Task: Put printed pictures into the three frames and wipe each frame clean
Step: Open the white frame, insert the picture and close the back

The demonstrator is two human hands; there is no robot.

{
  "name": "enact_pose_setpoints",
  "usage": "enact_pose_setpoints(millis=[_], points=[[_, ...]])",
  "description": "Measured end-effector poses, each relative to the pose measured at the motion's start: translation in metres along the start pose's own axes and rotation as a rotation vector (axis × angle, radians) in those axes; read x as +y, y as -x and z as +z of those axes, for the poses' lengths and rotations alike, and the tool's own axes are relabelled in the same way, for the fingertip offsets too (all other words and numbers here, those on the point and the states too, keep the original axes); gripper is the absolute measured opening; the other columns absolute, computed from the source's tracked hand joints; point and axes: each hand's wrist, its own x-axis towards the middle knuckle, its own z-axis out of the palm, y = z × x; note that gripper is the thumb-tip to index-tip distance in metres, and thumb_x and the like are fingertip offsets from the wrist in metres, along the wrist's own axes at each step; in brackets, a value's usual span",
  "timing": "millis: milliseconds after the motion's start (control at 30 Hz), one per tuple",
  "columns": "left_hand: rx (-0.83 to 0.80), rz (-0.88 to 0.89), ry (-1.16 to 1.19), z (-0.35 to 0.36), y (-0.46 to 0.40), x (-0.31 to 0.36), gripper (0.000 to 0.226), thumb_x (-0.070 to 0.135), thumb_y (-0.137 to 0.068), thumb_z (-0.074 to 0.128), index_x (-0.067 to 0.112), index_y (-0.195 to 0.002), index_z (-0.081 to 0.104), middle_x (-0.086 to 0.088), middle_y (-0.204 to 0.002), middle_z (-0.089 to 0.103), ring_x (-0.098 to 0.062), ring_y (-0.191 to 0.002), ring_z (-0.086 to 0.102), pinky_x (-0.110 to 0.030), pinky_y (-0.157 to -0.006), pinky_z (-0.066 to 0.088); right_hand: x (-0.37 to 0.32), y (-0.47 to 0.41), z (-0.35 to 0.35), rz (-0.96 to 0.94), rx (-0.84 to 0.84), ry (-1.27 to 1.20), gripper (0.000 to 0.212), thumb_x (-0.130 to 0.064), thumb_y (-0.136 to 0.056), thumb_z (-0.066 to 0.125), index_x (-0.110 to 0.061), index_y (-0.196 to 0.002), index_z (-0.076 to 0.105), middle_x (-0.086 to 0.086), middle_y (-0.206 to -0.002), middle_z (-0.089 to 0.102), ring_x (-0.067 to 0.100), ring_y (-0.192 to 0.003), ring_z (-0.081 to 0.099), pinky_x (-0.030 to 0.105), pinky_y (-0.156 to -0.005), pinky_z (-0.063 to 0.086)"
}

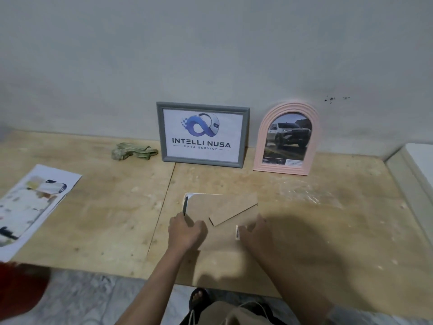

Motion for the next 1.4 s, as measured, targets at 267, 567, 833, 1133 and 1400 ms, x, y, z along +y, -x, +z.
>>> enact_pose_setpoints(millis=[267,567,833,1133,1400], points=[[-0.052,0.122,-0.089,-0.014,-0.020,-0.013,0.035,0.031,-0.080,0.063,0.006,-0.102,0.052,-0.014,-0.112,0.049,-0.034,-0.107,0.050,-0.037,-0.087,0.045,-0.015,-0.003,0.032,-0.001,0.069,0.040,0.069,-0.027,-0.086,0.061,-0.004,-0.143,0.031,0.017,-0.135,0.042,0.030,-0.122,0.041,0.032,-0.093,0.037],[-0.071,0.289,-0.157,-0.013,-0.021,-0.028,0.054,0.031,-0.090,0.056,0.009,-0.136,0.039,-0.009,-0.129,0.043,-0.027,-0.123,0.040,-0.032,-0.095,0.037,-0.010,-0.006,0.044,0.020,0.097,0.045,0.077,-0.030,-0.084,0.062,-0.006,-0.146,0.024,0.016,-0.143,0.036,0.033,-0.128,0.040,0.038,-0.100,0.038],[-0.015,0.591,-0.597,-0.020,-0.016,-0.037,0.039,0.035,-0.092,0.043,0.012,-0.123,0.045,-0.006,-0.118,0.055,-0.025,-0.105,0.051,-0.033,-0.078,0.043,0.000,-0.004,0.052,-0.065,0.097,0.274,0.069,-0.031,-0.082,0.061,0.000,-0.137,0.033,0.017,-0.141,0.035,0.034,-0.122,0.042,0.038,-0.096,0.041],[-0.025,0.885,-0.826,-0.025,-0.038,-0.043,0.036,0.043,-0.058,0.078,0.016,-0.064,0.056,0.001,-0.056,0.057,-0.021,-0.048,0.056,-0.024,-0.045,0.039,0.011,-0.007,0.044,-0.211,0.035,0.536,0.056,-0.033,-0.078,0.064,-0.002,-0.120,0.045,0.017,-0.132,0.040,0.031,-0.113,0.046,0.034,-0.090,0.041],[-0.288,0.736,-0.943,-0.044,-0.066,0.002,0.106,0.064,-0.063,0.073,0.012,-0.143,0.027,-0.012,-0.155,0.019,-0.029,-0.139,0.027,-0.046,-0.109,0.026,-0.007,-0.031,0.004,-0.284,-0.166,0.865,0.125,-0.045,-0.060,0.083,-0.009,-0.149,0.002,0.011,-0.158,-0.006,0.027,-0.146,0.002,0.048,-0.115,0.011]])
